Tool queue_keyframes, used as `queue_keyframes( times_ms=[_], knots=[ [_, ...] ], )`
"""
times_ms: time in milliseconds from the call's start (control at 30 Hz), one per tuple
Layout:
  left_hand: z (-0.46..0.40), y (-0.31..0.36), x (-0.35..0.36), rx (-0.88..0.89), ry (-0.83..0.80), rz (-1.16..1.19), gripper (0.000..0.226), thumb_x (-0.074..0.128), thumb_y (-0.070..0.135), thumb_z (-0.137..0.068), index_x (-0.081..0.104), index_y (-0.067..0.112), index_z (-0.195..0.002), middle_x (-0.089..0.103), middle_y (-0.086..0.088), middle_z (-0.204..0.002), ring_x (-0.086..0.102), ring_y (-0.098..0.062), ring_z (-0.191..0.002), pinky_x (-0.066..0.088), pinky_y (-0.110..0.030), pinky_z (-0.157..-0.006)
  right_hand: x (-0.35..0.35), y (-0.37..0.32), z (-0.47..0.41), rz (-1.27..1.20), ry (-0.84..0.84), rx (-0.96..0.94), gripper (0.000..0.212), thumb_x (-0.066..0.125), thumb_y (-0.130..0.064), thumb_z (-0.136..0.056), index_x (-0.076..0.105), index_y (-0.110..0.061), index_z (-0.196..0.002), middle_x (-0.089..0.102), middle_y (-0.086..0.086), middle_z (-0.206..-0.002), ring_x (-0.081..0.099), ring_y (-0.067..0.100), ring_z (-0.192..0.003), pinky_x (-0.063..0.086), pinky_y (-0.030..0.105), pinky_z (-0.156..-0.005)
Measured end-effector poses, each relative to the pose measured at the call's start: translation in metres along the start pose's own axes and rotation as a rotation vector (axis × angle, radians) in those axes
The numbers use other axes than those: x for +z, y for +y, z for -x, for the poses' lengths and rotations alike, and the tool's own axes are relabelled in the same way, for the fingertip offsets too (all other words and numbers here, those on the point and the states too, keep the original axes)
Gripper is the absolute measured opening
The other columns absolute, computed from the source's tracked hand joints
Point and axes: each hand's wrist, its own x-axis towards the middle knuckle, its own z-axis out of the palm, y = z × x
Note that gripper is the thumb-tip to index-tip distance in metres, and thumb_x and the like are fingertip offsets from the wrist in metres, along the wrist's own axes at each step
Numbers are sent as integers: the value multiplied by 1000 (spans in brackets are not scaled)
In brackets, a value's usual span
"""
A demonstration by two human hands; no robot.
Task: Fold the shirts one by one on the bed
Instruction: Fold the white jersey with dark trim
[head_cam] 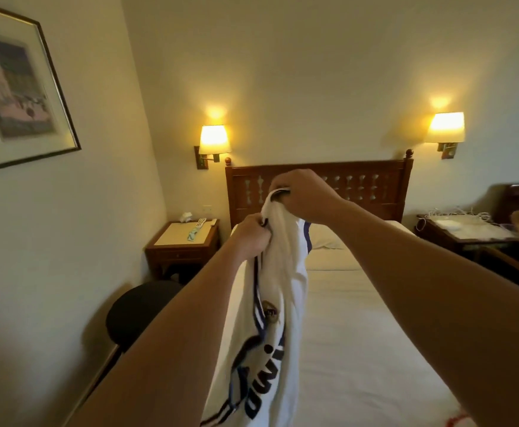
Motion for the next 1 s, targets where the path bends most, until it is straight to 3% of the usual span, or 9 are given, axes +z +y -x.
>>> queue_keyframes(
  times_ms=[100,200,300,433,533,600,700,867,1000],
  knots=[
    [1,11,9,-67,-15,217,22,47,12,-99,62,14,-115,62,-3,-94,57,-19,-86,45,-32,-72,-2,-7,-9,39,61,0,17,58,-16,-94,73,-22,-100,69,-4,-91,63,14,-80,52,26,-69],
    [-4,14,9,-35,-21,203,22,52,26,-103,61,15,-120,65,-2,-100,60,-21,-94,48,-37,-86,-6,1,-6,7,180,72,13,60,-22,-94,72,-18,-99,70,-3,-86,64,16,-77,53,29,-67],
    [-7,13,4,61,-8,167,20,51,24,-105,64,14,-117,67,-5,-101,63,-22,-95,50,-33,-80,-3,19,11,-118,237,180,16,61,-17,-91,68,-16,-104,67,-3,-89,62,16,-80,50,28,-69],
    [-10,20,-3,138,10,250,22,48,16,-104,68,25,-106,67,2,-97,63,-18,-91,50,-28,-78,25,55,47,-444,48,470,48,63,-10,-89,52,-16,-135,64,6,-105,61,17,-88,50,31,-75],
    [-13,28,-5,142,-8,275,25,47,19,-104,70,27,-104,70,-1,-101,65,-20,-96,51,-31,-83,53,72,70,-552,-124,655,53,64,-4,-84,54,-15,-135,66,12,-106,58,17,-85,46,27,-68],
    [-13,36,-8,144,-21,309,25,47,19,-103,72,25,-103,72,-5,-100,67,-24,-97,54,-36,-85,71,72,78,-593,-285,703,49,68,-8,-78,62,-27,-123,66,13,-119,61,23,-102,51,35,-85],
    [-15,44,-11,157,-33,346,26,45,17,-103,70,23,-98,71,-7,-96,67,-24,-92,54,-36,-81,83,59,79,-828,-407,684,50,67,-22,-73,63,-33,-122,65,1,-127,55,25,-121,39,50,-105],
    [-18,40,-25,110,32,366,25,42,18,-105,66,19,-99,67,-7,-93,64,-21,-85,47,-30,-70,83,58,74,-1023,-520,636,39,65,-24,-89,66,-6,-123,64,4,-106,59,21,-96,36,44,-101],
    [-19,29,-40,56,74,399,23,42,20,-105,63,21,-96,66,-8,-94,63,-22,-86,46,-31,-69,87,51,66,-1035,-597,615,20,69,-20,-92,69,-15,-111,66,-3,-99,57,14,-84,38,38,-90]
  ],
)
